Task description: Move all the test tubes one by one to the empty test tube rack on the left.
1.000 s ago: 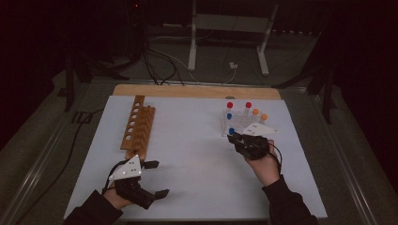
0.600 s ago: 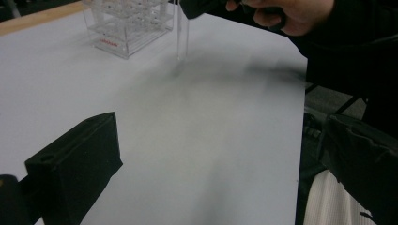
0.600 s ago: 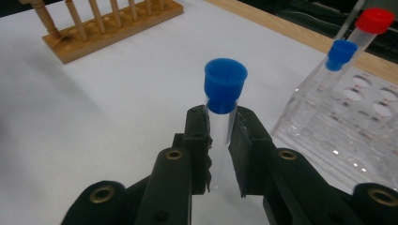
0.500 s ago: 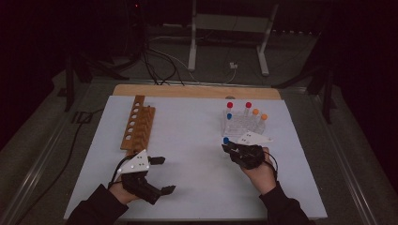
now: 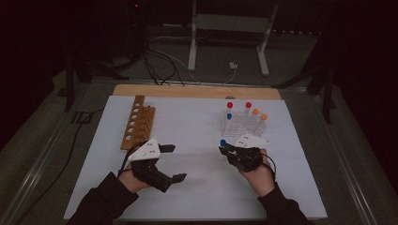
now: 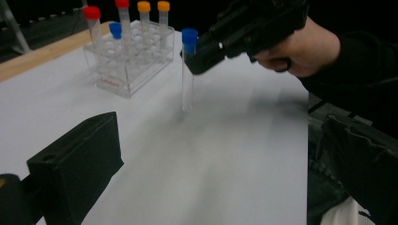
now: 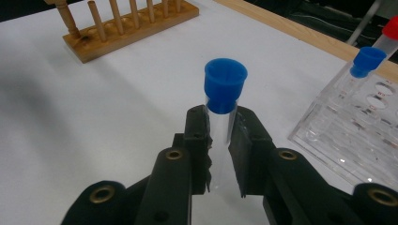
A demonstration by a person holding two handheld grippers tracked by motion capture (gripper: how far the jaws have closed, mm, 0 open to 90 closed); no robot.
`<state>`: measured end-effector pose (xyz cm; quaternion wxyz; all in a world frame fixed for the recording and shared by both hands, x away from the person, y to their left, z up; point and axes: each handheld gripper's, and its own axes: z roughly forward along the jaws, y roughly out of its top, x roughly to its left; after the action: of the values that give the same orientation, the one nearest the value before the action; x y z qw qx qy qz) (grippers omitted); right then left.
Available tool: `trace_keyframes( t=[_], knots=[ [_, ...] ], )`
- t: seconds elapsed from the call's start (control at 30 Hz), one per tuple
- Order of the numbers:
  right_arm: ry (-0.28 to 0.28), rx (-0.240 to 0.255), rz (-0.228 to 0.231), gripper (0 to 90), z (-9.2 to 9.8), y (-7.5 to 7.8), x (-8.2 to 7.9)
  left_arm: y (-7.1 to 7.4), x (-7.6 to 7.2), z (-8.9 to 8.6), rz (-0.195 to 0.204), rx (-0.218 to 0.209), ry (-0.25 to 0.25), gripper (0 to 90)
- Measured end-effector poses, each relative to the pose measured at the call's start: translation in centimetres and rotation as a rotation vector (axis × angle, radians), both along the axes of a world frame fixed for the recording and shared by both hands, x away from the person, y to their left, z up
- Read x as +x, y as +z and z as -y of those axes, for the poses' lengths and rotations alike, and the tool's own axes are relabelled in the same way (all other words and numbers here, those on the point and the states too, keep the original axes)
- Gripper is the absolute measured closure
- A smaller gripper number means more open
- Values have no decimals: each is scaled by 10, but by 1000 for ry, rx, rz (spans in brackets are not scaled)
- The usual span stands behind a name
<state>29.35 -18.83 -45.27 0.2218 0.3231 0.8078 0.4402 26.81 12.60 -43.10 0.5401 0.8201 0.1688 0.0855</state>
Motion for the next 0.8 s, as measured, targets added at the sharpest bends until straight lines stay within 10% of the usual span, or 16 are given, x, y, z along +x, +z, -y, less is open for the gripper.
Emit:
trace_keyframes(
  t=[0.8],
  knots=[
    [51, 3, 3, 770, -12, -1, -8, 15, 35, 62, -27, -36, 31, 76]
  ],
)
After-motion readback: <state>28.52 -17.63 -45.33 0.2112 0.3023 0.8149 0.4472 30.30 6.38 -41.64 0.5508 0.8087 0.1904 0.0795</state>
